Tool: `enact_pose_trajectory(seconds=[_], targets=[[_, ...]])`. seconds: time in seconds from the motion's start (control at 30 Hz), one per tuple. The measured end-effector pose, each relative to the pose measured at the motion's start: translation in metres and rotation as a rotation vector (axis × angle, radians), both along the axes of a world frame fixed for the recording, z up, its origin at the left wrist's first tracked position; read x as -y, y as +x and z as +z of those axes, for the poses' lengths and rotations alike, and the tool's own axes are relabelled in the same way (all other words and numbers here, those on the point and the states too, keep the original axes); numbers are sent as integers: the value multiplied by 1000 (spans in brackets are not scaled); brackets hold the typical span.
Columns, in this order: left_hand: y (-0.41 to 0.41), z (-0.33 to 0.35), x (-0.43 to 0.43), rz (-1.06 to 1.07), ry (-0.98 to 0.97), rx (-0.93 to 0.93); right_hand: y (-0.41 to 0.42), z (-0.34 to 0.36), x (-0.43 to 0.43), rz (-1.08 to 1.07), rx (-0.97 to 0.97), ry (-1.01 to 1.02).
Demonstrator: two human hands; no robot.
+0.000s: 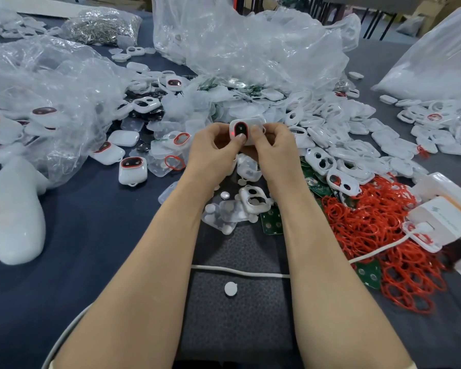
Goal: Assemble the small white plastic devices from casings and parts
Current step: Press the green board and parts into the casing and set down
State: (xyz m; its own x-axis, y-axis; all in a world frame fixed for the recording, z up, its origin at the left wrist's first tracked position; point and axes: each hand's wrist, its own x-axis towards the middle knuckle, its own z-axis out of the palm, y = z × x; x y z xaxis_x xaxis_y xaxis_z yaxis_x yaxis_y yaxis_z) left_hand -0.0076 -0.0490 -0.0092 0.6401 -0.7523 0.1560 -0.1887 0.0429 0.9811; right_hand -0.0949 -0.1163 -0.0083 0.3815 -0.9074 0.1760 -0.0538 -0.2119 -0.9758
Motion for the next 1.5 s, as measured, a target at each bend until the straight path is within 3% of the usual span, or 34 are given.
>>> enact_pose_trajectory(seconds=[0.23,0.6,0.73,0.8,0.87,1.0,1.07,1.17,1.33,1.5], targets=[[3,3,-3,-40,-48,-99,-11,7,3,162,11,24],[3,3,-1,-34,-100,-261,-15,9,1,118,-277,-228],[4,8,-3,-87,-229,-595,-16,10,3,175,-39,64],[5,7,-3,-108,-248,-619,-16,11,3,219,85,229],[5,5,-2,-86,-191,-517,-16,8,4,222,47,230],[3,3,-1,-27,-89,-185,-15,7,5,171,-91,7],[3,2,-1,-46,-99,-141,-17,8,6,178,-73,-41],[4,1,-2,-131,-134,-266,-18,7,6,217,6,7],[7,3,-4,-238,-262,-492,-14,6,3,368,354,287],[6,6,-3,-174,-266,-615,-9,6,2,316,388,401]])
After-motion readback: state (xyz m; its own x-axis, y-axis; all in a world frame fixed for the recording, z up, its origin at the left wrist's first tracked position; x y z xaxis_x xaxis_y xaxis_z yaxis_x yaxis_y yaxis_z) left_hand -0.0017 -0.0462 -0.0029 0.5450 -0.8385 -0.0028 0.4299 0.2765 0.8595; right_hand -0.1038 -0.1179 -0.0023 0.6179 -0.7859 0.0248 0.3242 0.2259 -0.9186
